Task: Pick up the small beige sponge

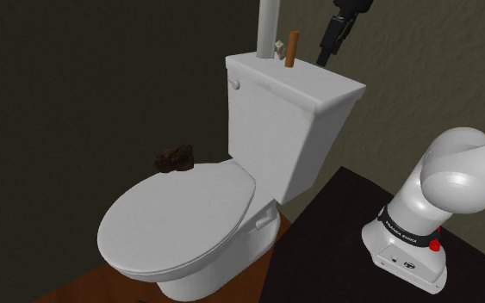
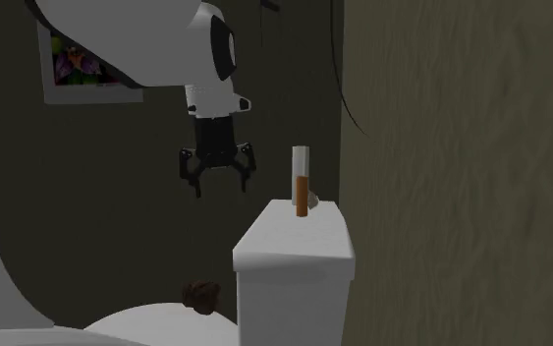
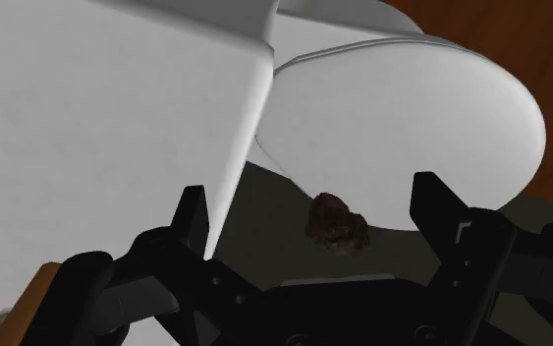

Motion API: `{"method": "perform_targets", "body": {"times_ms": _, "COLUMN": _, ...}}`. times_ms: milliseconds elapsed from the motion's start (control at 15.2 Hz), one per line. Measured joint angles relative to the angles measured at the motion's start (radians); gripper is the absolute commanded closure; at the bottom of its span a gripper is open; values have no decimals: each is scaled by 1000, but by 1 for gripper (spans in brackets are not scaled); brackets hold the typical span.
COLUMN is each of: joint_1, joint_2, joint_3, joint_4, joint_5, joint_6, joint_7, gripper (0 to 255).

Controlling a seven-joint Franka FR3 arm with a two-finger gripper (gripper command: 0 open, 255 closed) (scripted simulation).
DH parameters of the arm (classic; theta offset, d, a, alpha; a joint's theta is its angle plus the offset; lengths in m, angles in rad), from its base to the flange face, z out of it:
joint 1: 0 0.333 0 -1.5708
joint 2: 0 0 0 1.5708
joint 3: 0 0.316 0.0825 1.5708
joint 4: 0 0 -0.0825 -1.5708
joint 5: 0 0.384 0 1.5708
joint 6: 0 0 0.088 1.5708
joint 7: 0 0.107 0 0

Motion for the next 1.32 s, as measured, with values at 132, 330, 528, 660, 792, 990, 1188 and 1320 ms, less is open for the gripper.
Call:
{"method": "perform_targets", "body": {"times_ms": 132, "joint_1": -2, "joint_2": 6, "joint_3": -4, "joint_4": -3, "joint_5": -5, "joint_6": 12, "joint_7": -5, "gripper": 0}}
{"method": "perform_targets", "body": {"times_ms": 330, "joint_1": -18, "joint_2": 65, "joint_3": -32, "joint_4": 15, "joint_5": -36, "joint_6": 73, "joint_7": -39, "gripper": 0}}
{"method": "perform_targets", "body": {"times_ms": 528, "joint_1": -32, "joint_2": 145, "joint_3": -53, "joint_4": 36, "joint_5": -63, "joint_6": 157, "joint_7": -64, "gripper": 0}}
{"method": "perform_targets", "body": {"times_ms": 660, "joint_1": -42, "joint_2": 195, "joint_3": -71, "joint_4": 62, "joint_5": -81, "joint_6": 197, "joint_7": -85, "gripper": 0}}
{"method": "perform_targets", "body": {"times_ms": 792, "joint_1": -54, "joint_2": 244, "joint_3": -98, "joint_4": 81, "joint_5": -99, "joint_6": 247, "joint_7": -115, "gripper": 0}}
{"method": "perform_targets", "body": {"times_ms": 990, "joint_1": -65, "joint_2": 332, "joint_3": -120, "joint_4": 140, "joint_5": -116, "joint_6": 303, "joint_7": -141, "gripper": 0}}
{"method": "perform_targets", "body": {"times_ms": 1188, "joint_1": -74, "joint_2": 417, "joint_3": -143, "joint_4": 202, "joint_5": -128, "joint_6": 354, "joint_7": -168, "gripper": 0}}
{"method": "perform_targets", "body": {"times_ms": 1320, "joint_1": -81, "joint_2": 483, "joint_3": -159, "joint_4": 249, "joint_5": -133, "joint_6": 392, "joint_7": -188, "gripper": 0}}
